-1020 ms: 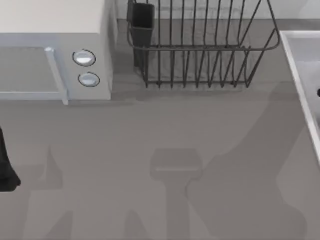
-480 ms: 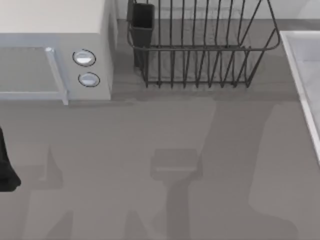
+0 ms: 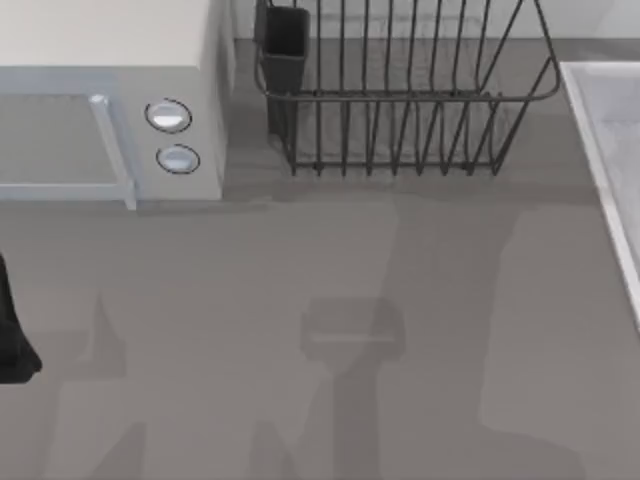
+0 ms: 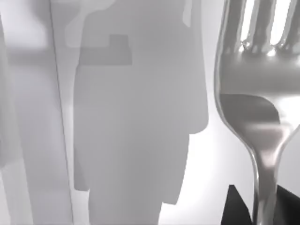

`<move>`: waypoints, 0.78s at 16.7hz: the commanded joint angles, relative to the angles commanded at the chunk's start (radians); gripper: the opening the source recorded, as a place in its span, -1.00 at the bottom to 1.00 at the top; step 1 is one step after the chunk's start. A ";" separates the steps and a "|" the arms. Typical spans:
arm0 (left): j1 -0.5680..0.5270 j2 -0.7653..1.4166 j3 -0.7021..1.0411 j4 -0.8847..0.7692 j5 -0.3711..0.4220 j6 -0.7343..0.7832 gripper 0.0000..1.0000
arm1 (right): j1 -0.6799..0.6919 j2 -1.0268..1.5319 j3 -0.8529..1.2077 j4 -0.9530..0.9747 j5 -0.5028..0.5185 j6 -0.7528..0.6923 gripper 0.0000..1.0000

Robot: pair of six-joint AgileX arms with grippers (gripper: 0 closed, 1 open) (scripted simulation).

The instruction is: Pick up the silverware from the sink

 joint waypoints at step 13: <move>0.000 0.000 0.000 0.000 0.000 0.000 1.00 | 0.733 -0.295 -0.217 -0.119 0.005 0.725 -1.00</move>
